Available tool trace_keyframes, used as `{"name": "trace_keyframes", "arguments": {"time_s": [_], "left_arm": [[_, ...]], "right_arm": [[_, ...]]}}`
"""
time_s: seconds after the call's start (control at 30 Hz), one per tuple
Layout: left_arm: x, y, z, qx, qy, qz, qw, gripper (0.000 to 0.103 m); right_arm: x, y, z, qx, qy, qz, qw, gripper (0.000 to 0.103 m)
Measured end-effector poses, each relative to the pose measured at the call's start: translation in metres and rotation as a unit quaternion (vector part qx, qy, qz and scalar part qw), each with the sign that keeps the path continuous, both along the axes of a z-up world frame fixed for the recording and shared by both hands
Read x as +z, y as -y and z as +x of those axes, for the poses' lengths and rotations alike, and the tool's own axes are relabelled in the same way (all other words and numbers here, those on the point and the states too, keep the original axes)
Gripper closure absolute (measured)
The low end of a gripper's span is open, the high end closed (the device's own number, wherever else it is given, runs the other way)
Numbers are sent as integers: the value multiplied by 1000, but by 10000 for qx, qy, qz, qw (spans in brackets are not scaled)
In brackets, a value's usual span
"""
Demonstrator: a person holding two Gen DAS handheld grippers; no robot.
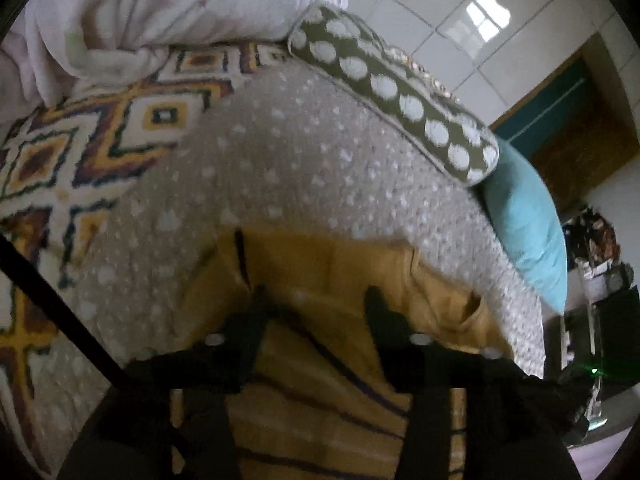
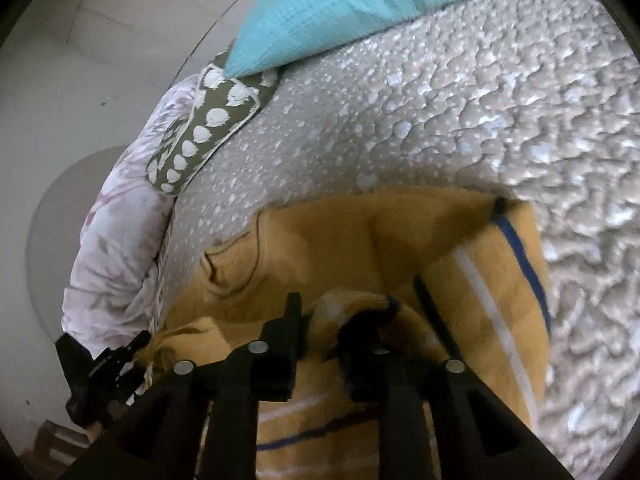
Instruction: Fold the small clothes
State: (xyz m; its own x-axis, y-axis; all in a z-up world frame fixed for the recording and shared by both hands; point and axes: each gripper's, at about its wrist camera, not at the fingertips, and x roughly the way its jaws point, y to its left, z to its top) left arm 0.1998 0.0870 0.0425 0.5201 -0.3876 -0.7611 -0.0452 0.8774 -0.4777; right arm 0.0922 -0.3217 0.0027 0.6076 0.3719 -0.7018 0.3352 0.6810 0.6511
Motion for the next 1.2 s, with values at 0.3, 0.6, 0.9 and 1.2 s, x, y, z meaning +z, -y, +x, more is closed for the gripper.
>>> {"name": "trace_keyframes", "arguments": {"time_s": [0.3,0.6,0.9,1.2], "left_arm": [[12,-20,3,167,159,369,9991,38],[29,-9,-62,-272,238,1150,9927,38],[52,27,-180,-631,843,1946,9752,31],[95,40,-283,222,2051,2600,9433,9]], "right_arm": [[7,12,22,-278,77,203,9994,53],[53,13,-29,-112,175,-1043,9943,33],[23,-34,-124,740,-380,-2676,9599,50],[77,-45,-204,-53,218,-3239,9458,50]]}}
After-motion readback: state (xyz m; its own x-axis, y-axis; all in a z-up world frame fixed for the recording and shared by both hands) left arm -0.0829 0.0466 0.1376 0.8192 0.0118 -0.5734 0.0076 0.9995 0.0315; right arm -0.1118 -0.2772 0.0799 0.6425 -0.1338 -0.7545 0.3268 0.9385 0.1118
